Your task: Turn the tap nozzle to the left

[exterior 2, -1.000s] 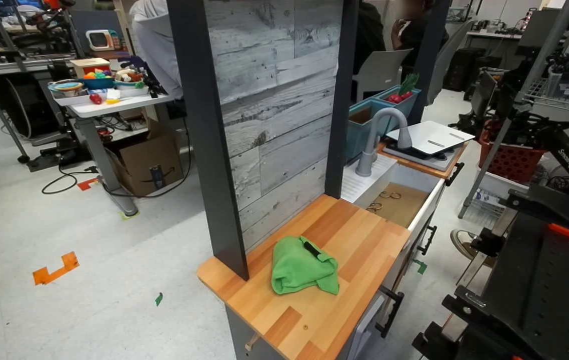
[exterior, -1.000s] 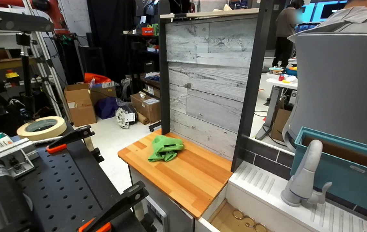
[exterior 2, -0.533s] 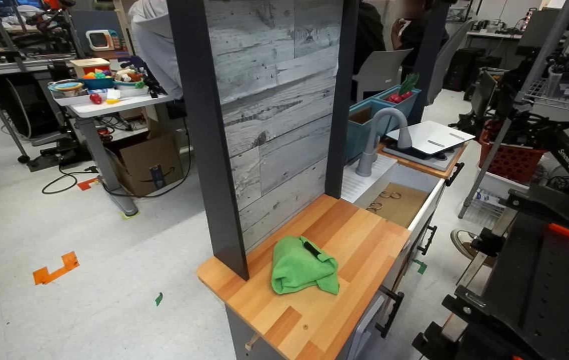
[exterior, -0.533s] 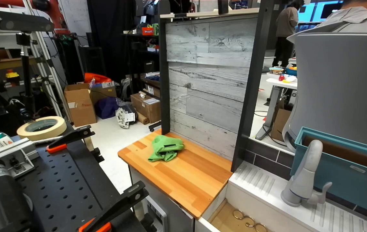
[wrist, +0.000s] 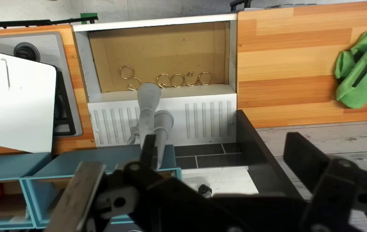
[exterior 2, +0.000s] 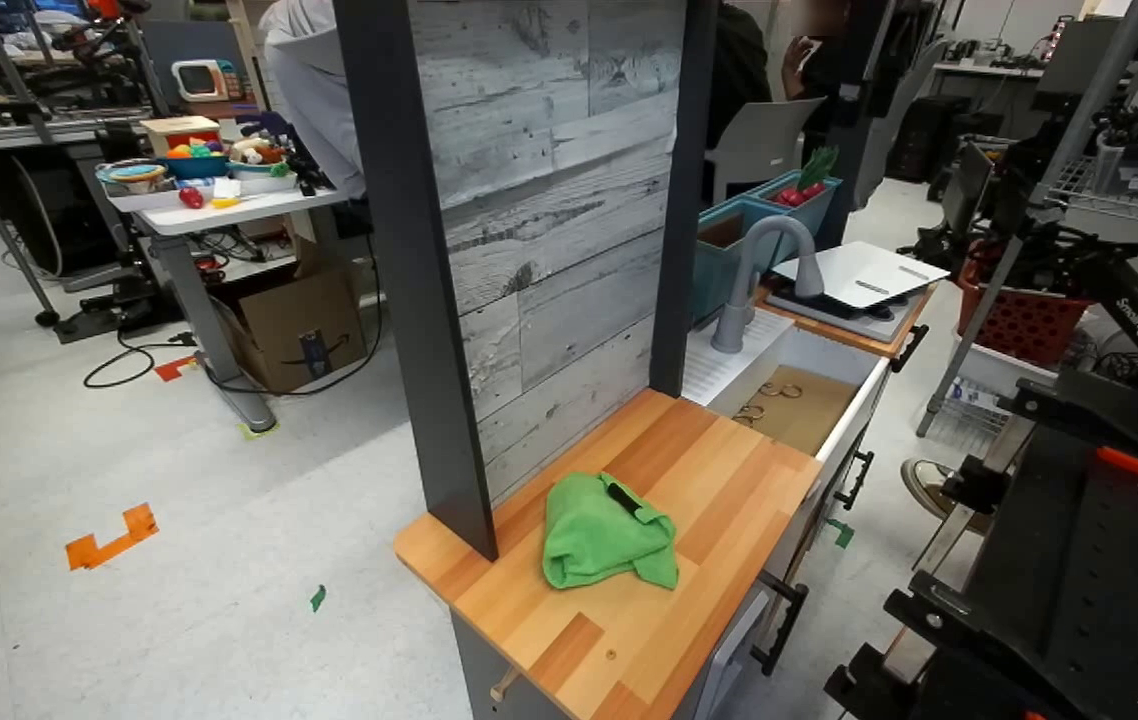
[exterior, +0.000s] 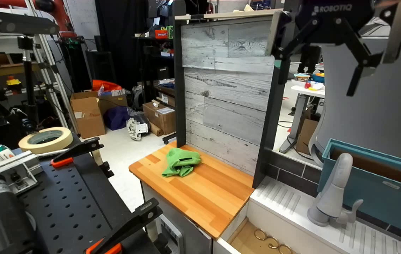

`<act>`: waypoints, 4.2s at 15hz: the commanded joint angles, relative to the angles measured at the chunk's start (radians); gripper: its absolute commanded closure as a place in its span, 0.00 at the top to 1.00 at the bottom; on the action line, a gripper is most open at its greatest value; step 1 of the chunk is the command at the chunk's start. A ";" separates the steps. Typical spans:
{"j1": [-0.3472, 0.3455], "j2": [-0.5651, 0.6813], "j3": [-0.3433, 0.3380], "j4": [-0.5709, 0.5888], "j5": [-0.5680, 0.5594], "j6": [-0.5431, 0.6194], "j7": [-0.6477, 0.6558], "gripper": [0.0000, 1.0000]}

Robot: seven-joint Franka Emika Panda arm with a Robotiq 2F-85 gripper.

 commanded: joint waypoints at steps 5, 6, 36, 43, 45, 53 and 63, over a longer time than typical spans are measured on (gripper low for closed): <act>-0.123 0.243 0.065 0.258 0.007 -0.098 -0.006 1.00; -0.133 0.266 0.070 0.280 0.006 -0.106 -0.004 1.00; -0.155 0.450 0.114 0.310 -0.052 0.203 -0.013 0.58; -0.149 0.452 0.106 0.307 -0.084 0.173 -0.002 0.03; -0.148 0.452 0.105 0.311 -0.077 0.140 0.020 0.06; -0.149 0.465 0.133 0.374 0.033 -0.032 0.191 0.06; -0.148 0.534 0.163 0.491 0.213 -0.075 0.437 0.06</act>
